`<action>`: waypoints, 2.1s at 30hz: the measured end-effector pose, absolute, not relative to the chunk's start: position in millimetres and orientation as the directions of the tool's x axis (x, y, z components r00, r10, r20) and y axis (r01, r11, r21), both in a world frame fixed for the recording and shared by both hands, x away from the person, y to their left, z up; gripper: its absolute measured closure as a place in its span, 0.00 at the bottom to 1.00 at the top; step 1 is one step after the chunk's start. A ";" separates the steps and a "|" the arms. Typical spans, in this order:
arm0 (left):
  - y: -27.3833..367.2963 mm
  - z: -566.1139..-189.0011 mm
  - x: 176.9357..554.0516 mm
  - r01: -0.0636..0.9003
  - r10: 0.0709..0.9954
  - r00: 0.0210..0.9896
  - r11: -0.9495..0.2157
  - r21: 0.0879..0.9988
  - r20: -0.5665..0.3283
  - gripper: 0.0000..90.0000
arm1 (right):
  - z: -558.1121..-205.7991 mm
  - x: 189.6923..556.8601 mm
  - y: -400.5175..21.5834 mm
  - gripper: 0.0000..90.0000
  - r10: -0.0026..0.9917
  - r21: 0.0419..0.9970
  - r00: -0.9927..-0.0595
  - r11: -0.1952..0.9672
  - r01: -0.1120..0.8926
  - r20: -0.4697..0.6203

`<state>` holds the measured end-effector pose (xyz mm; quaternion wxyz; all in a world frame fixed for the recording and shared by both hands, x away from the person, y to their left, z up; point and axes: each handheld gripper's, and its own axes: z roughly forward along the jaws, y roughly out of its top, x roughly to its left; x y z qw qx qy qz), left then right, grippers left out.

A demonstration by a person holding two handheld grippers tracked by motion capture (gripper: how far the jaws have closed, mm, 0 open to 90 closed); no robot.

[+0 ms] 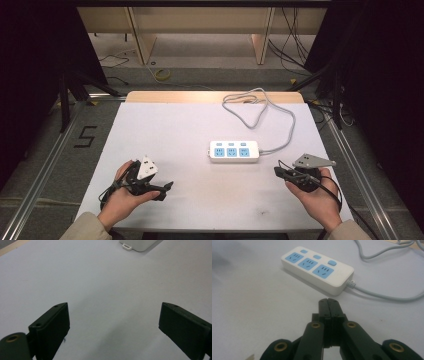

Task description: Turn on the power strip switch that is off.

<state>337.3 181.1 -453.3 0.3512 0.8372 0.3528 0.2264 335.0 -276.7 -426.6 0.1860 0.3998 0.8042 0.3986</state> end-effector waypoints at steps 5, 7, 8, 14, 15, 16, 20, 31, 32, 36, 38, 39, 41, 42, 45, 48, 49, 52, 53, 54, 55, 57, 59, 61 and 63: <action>181.0 -453.3 337.5 0.431 0.749 0.649 -0.505 0.747 0.132 0.11 | -425.4 338.2 -273.6 1.00 0.791 0.789 -0.612 0.366 0.493 0.016; 180.9 -453.2 337.5 0.431 0.749 0.649 -0.506 0.747 0.132 0.11 | -424.5 340.7 -271.0 1.00 0.788 0.788 -0.615 0.369 0.492 0.016; 180.8 -453.2 337.5 0.431 0.749 0.649 -0.506 0.747 0.133 0.11 | -424.5 340.7 -271.0 1.00 0.788 0.788 -0.615 0.369 0.492 0.016; 180.7 -453.1 337.5 0.430 0.748 0.650 -0.508 0.747 0.134 0.11 | -423.1 345.9 -266.7 1.00 0.786 0.788 -0.618 0.372 0.490 0.013; 180.6 -453.2 337.5 0.430 0.748 0.650 -0.508 0.747 0.134 0.11 | -423.0 346.6 -266.0 1.00 0.786 0.787 -0.617 0.373 0.492 0.014; 180.5 -453.2 337.5 0.430 0.748 0.650 -0.508 0.746 0.134 0.11 | -422.9 347.4 -265.3 1.00 0.785 0.787 -0.620 0.374 0.491 0.014; 180.3 -453.3 337.5 0.428 0.747 0.651 -0.508 0.747 0.136 0.11 | -422.0 351.8 -262.2 1.00 0.786 0.784 -0.618 0.375 0.494 0.014; 179.8 -453.3 337.4 0.427 0.743 0.655 -0.514 0.744 0.138 0.11 | -420.4 361.3 -256.7 1.00 0.785 0.783 -0.619 0.379 0.493 0.010; 179.8 -453.3 337.4 0.427 0.743 0.655 -0.514 0.744 0.137 0.11 | -420.0 362.8 -256.0 1.00 0.786 0.780 -0.619 0.379 0.497 0.013; 179.8 -453.4 337.4 0.428 0.743 0.655 -0.513 0.744 0.136 0.11 | -419.2 365.9 -255.4 1.00 0.788 0.781 -0.616 0.377 0.498 0.012; 179.8 -453.4 337.5 0.428 0.743 0.655 -0.514 0.744 0.136 0.11 | -418.5 367.8 -255.4 1.00 0.790 0.781 -0.613 0.377 0.499 0.010; 179.7 -453.4 337.5 0.428 0.743 0.655 -0.513 0.744 0.136 0.11 | -418.0 368.8 -255.3 1.00 0.791 0.781 -0.612 0.375 0.499 0.011; 179.5 -453.4 337.3 0.427 0.743 0.655 -0.514 0.744 0.137 0.11 | -416.4 371.1 -254.9 1.00 0.794 0.781 -0.608 0.373 0.501 0.011; 179.5 -453.4 337.3 0.428 0.743 0.655 -0.514 0.743 0.137 0.11 | -416.4 371.1 -254.9 1.00 0.794 0.781 -0.608 0.373 0.501 0.011; 179.3 -453.5 337.3 0.427 0.743 0.655 -0.515 0.743 0.138 0.11 | -414.7 374.9 -253.5 1.00 0.796 0.779 -0.605 0.375 0.503 0.007; 179.3 -453.8 337.2 0.428 0.743 0.656 -0.515 0.743 0.137 0.11 | -414.0 377.6 -251.9 1.00 0.797 0.775 -0.604 0.376 0.508 0.009; 179.3 -453.8 337.2 0.429 0.743 0.656 -0.515 0.742 0.137 0.11 | -414.0 377.6 -251.9 1.00 0.797 0.775 -0.604 0.376 0.508 0.009; 179.2 -453.7 337.2 0.428 0.742 0.656 -0.516 0.742 0.137 0.11 | -413.4 381.7 -249.4 1.00 0.795 0.772 -0.606 0.380 0.509 0.008; 179.2 -453.7 337.2 0.428 0.743 0.655 -0.516 0.742 0.137 0.11 | -413.3 382.9 -248.7 1.00 0.795 0.773 -0.606 0.380 0.508 0.007; 179.2 -453.6 337.2 0.430 0.742 0.657 -0.517 0.740 0.137 0.11 | -413.1 383.9 -248.0 1.00 0.795 0.771 -0.607 0.382 0.509 0.008; 179.2 -453.6 337.3 0.430 0.742 0.657 -0.517 0.740 0.137 0.11 | -413.0 385.0 -247.2 1.00 0.795 0.772 -0.607 0.381 0.509 0.008; 179.0 -453.8 337.2 0.430 0.743 0.656 -0.515 0.742 0.135 0.11 | -412.8 386.1 -246.6 1.00 0.794 0.771 -0.608 0.384 0.508 0.006; 179.1 -453.6 337.2 0.429 0.741 0.657 -0.517 0.741 0.137 0.11 | -412.4 388.8 -243.8 1.00 0.794 0.769 -0.609 0.385 0.510 0.007; 179.1 -453.6 337.2 0.429 0.741 0.657 -0.517 0.741 0.137 0.11 | -412.2 389.6 -243.1 1.00 0.792 0.768 -0.610 0.385 0.512 0.009; 179.1 -453.5 337.2 0.429 0.740 0.658 -0.519 0.740 0.137 0.11 | -412.3 391.4 -241.6 1.00 0.792 0.767 -0.610 0.387 0.512 0.007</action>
